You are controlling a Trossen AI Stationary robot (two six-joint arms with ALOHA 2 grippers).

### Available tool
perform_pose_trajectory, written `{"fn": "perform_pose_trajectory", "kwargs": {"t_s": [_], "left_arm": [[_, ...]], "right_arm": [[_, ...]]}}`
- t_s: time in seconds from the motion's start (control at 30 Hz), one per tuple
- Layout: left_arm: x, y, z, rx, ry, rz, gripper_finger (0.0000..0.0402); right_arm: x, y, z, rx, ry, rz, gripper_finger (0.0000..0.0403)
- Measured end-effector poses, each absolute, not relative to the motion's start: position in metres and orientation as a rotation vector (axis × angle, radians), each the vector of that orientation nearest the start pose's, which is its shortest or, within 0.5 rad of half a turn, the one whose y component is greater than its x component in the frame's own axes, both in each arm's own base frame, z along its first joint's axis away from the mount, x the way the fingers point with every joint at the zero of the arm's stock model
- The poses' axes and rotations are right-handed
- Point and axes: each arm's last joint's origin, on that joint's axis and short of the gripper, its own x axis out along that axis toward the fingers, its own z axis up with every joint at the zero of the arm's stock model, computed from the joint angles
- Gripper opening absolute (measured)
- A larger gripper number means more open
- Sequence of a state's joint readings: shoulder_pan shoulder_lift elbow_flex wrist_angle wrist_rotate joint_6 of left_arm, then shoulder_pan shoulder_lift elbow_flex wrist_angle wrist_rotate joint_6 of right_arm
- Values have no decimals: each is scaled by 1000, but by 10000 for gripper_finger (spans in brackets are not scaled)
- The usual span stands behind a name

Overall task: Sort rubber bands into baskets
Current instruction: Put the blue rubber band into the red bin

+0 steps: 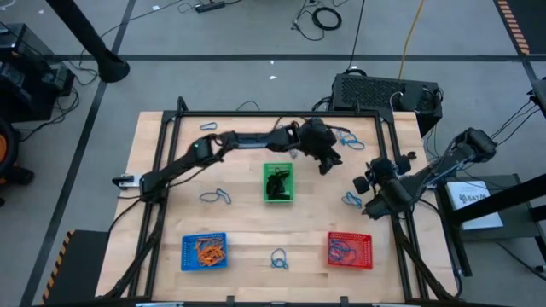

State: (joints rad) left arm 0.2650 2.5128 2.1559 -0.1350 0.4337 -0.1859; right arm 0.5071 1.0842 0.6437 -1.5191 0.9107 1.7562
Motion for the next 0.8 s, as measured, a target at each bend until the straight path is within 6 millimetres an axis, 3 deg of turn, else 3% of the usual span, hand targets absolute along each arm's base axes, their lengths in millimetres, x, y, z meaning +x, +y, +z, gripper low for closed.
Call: {"fn": "perform_pose_trajectory", "kwargs": {"t_s": [0.13, 0.23, 0.37, 0.57, 0.67, 0.8], "left_arm": [[516, 130, 232, -188, 707, 14, 138], [491, 128, 249, -71, 891, 144, 138], [456, 123, 275, -52, 1059, 199, 138], [428, 120, 270, -67, 1108, 226, 138], [411, 113, 274, -49, 1030, 234, 138], [381, 105, 259, -59, 952, 261, 138]], "right_arm": [[112, 20, 207, 162, 722, -1294, 109], [118, 7, 213, 194, 738, -1325, 109], [136, -14, 224, 184, 798, -1255, 109], [162, -66, 235, 237, 849, -1081, 109], [160, -93, 230, 283, 908, -1103, 109], [158, -120, 218, 386, 963, -1083, 109]]}}
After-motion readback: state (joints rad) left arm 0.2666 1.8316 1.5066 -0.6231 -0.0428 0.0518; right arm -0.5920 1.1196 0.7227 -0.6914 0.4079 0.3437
